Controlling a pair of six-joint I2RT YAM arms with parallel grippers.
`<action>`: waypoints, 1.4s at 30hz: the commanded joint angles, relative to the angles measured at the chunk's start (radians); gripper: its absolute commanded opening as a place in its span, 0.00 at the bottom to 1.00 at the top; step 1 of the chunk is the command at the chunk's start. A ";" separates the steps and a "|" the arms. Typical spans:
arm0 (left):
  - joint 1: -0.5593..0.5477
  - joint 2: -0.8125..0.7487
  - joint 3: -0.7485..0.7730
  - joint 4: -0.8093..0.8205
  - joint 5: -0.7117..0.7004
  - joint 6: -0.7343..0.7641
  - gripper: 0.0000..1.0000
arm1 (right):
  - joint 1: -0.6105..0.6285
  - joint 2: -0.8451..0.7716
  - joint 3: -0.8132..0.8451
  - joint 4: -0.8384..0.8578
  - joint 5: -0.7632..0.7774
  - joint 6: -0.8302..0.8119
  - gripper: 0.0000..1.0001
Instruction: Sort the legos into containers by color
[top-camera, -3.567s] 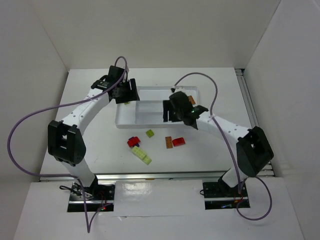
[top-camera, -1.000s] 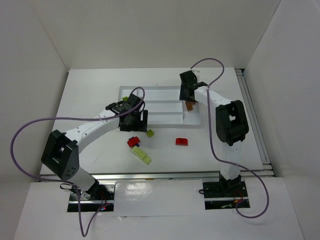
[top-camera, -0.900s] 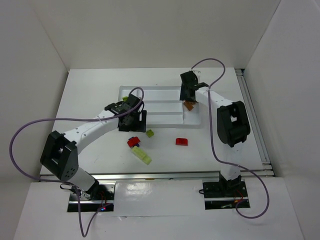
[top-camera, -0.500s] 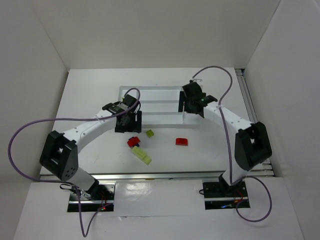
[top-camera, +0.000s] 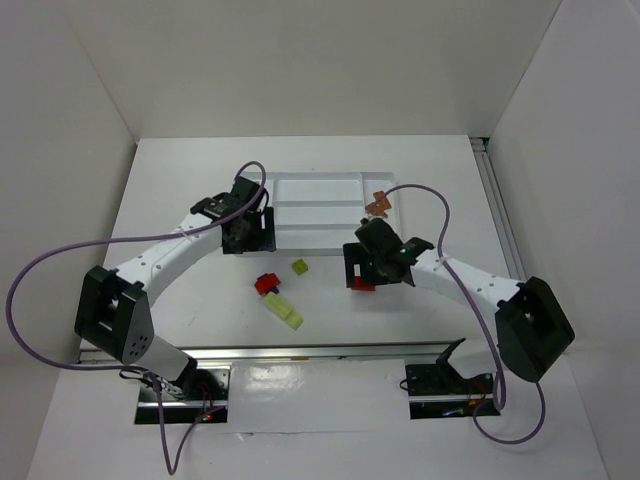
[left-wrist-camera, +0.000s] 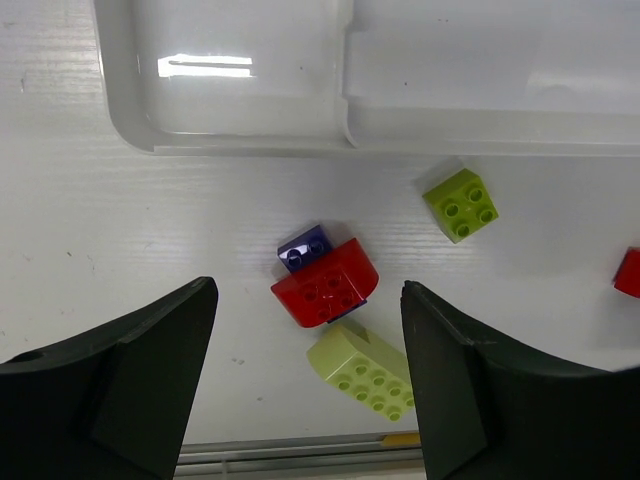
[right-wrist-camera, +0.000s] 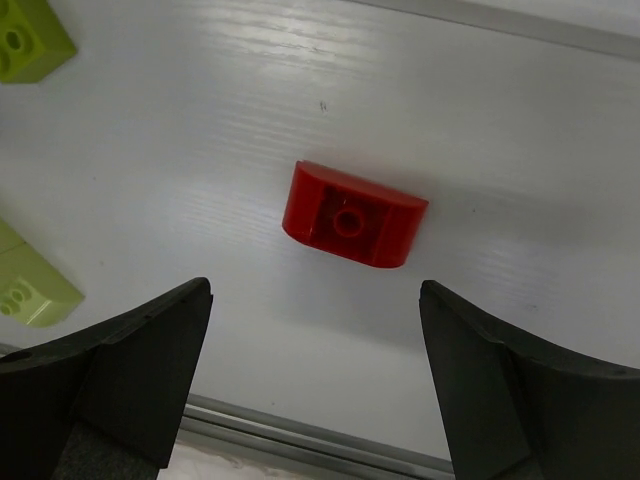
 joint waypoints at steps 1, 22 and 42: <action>0.003 0.001 0.041 0.015 0.018 0.022 0.85 | 0.005 0.058 -0.003 -0.017 -0.051 -0.005 0.92; 0.003 0.033 0.071 0.045 0.009 0.042 0.85 | 0.026 0.313 0.123 -0.043 0.224 -0.074 0.88; 0.003 0.070 0.129 0.045 -0.035 0.042 0.85 | -0.010 0.194 0.158 0.006 0.078 -0.102 0.24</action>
